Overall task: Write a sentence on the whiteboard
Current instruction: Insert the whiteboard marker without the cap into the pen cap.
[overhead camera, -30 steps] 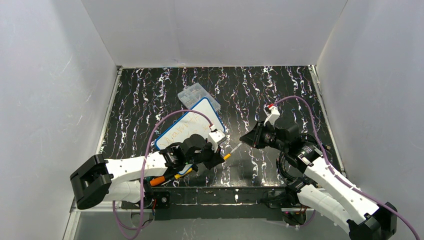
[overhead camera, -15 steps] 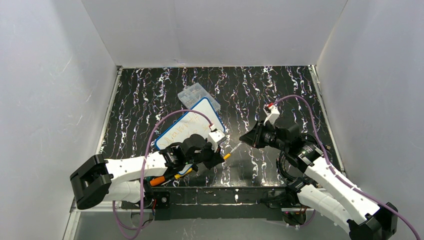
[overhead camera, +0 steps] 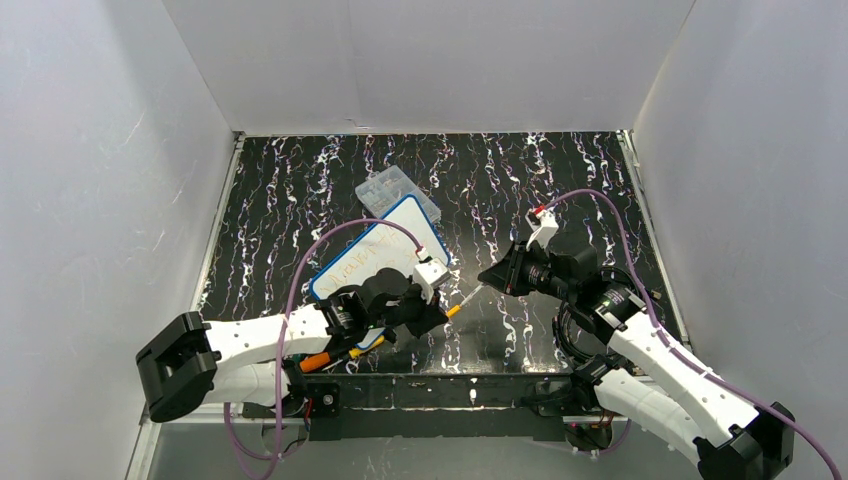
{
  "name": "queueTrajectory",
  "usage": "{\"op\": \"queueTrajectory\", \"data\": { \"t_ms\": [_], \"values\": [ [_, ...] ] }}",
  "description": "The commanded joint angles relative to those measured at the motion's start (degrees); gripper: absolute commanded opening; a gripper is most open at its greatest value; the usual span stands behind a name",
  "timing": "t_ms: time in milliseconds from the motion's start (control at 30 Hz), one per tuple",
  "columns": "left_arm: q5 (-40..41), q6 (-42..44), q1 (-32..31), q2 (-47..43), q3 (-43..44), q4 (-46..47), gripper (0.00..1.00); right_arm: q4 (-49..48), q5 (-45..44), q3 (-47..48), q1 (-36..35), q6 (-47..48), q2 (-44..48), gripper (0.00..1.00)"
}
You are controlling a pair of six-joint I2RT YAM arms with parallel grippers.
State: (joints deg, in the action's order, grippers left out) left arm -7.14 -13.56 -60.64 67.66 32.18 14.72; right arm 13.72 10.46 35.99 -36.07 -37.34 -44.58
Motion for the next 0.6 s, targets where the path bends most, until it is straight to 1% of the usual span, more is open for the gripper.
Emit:
{"op": "queueTrajectory", "data": {
  "t_ms": [0, 267, 567],
  "values": [
    [-0.8, 0.9, 0.2, -2.1, -0.8, 0.9, 0.00, -1.5, -0.1, 2.2, 0.1, 0.2, 0.4, 0.01],
    [-0.8, 1.5, 0.2, -2.5, -0.5, 1.0, 0.00, -3.7, 4.2, 1.2, 0.0, -1.0, -0.9, 0.01],
    [0.1, 2.0, 0.1, -4.6, -0.6, 1.0, 0.00, -7.5, 10.9, -1.1, 0.5, -3.9, -3.8, 0.01]
  ]
}}
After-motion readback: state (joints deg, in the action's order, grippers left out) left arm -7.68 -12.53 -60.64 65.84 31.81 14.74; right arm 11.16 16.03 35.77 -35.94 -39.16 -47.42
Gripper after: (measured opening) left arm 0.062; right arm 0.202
